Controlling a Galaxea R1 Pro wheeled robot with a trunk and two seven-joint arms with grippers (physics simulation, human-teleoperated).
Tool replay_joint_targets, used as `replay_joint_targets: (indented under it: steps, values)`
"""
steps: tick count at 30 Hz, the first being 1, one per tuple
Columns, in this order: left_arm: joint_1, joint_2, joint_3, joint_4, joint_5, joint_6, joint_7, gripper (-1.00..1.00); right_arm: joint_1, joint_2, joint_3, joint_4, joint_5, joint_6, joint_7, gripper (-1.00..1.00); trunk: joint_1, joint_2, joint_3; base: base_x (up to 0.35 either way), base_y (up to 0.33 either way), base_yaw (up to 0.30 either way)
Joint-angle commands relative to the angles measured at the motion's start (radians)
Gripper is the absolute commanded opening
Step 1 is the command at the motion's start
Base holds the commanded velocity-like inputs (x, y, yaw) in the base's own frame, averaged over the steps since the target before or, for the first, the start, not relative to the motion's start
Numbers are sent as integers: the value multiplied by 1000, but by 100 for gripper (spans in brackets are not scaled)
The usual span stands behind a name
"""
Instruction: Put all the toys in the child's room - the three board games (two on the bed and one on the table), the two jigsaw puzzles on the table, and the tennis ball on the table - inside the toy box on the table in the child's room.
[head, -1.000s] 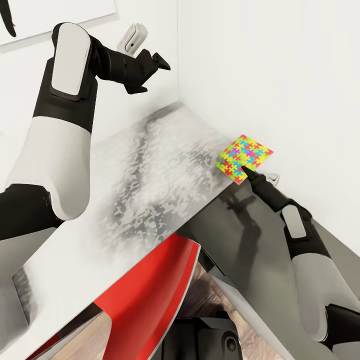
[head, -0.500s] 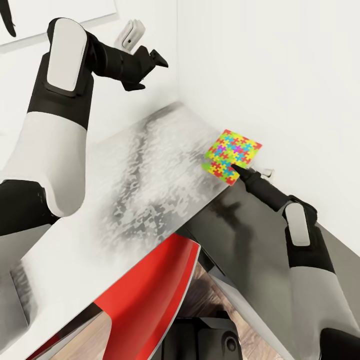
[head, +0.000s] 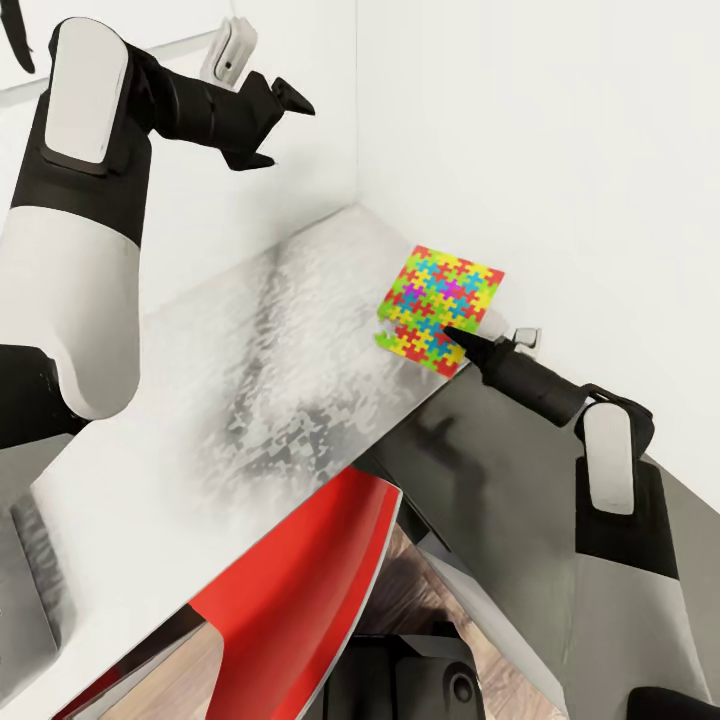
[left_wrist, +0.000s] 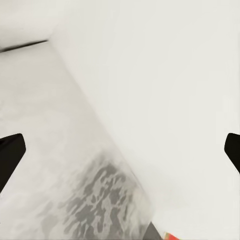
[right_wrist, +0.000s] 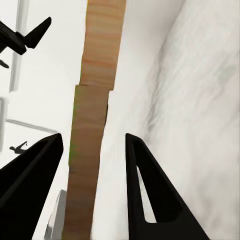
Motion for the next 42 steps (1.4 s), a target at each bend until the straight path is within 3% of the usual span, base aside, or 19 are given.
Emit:
replay_joint_targets:
  steps: [1, 8, 20, 29, 42]
  values:
    - [-2, 5, -1, 2, 18, 0, 11, 100, 2, 2, -2, -11, 4, 6, 8, -100, 1, -2, -1, 0, 0, 104]
    - [-5, 17, -2, 6, 40, -7, 12, 100, 8, 7, 7, -40, -12, 6, 5, -100, 1, -2, -1, 0, 0, 192]
    - [-9, 17, 1, 11, 51, -9, 7, 100, 11, 7, 58, -52, -22, 6, 3, -100, 1, -2, -1, 0, 0, 209]
    - [-17, 0, -4, 10, 51, -13, 4, 100, 12, 4, 59, -55, -23, 6, 3, -100, 1, -2, -1, 0, 0, 35]
    - [-19, -6, -24, 9, 51, -14, 3, 100, 14, 2, 59, -55, -23, 6, 5, -100, 1, -2, -1, 0, 0, 3]
